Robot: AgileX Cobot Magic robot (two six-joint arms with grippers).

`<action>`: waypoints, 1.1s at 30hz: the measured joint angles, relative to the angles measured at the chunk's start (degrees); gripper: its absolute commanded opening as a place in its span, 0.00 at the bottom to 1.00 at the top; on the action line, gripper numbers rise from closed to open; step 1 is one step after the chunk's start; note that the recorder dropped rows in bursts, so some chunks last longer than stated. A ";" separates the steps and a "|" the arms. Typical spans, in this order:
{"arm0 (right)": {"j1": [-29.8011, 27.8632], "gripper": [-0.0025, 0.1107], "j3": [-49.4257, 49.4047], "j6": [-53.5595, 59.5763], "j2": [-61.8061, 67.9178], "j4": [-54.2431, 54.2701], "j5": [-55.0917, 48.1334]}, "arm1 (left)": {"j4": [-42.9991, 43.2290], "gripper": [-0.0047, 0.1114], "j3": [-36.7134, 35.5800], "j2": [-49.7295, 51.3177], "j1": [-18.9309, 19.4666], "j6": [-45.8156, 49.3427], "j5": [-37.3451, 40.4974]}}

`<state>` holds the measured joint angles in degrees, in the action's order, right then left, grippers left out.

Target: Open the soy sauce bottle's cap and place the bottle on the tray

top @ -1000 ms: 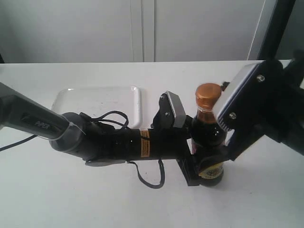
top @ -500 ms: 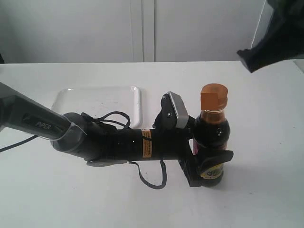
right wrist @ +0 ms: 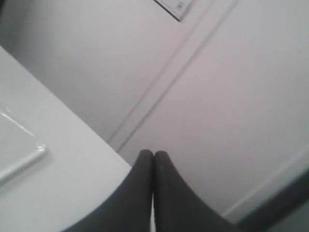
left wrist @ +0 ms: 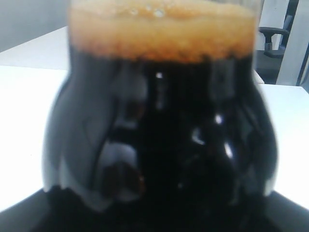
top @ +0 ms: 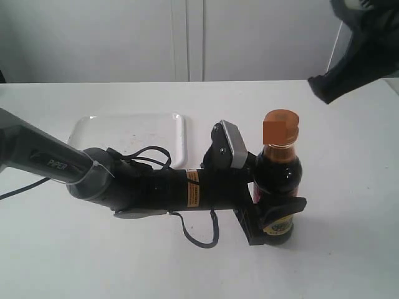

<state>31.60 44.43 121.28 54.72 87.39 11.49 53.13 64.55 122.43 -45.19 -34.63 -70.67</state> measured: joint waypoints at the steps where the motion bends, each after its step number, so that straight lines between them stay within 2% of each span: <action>1: -1.60 0.02 0.12 0.00 0.74 -0.77 -3.46 | 0.00 0.04 0.00 0.00 0.00 0.00 0.00; 6: -7.38 0.02 0.23 0.00 4.39 -2.73 -12.33 | 0.00 0.04 0.00 0.00 0.00 0.00 0.00; 11: -17.11 0.02 3.23 -2.57 8.81 -5.47 -30.08 | 0.00 0.04 0.00 0.00 0.00 0.00 0.00; 14: -22.79 0.02 7.48 -15.16 12.21 -16.17 -41.74 | 0.00 0.04 0.00 0.00 0.00 0.00 0.00; 18: -27.29 0.02 13.62 -36.57 17.85 -38.22 -56.98 | 0.00 0.04 0.00 0.00 0.00 0.00 0.00; 22: -28.35 0.02 16.90 -53.60 20.53 -55.36 -62.01 | 0.00 0.04 0.00 0.00 0.00 0.00 0.00; 25: -28.60 0.02 17.25 -61.82 20.40 -62.01 -61.95 | 0.00 0.04 0.00 0.00 0.00 0.00 0.00; 33: -25.69 0.02 17.25 -65.57 18.58 -64.66 -65.48 | 0.00 0.04 0.00 0.00 0.00 0.00 0.00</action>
<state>5.91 61.69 55.71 73.29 22.72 -53.99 53.13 64.55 122.43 -45.19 -34.63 -70.67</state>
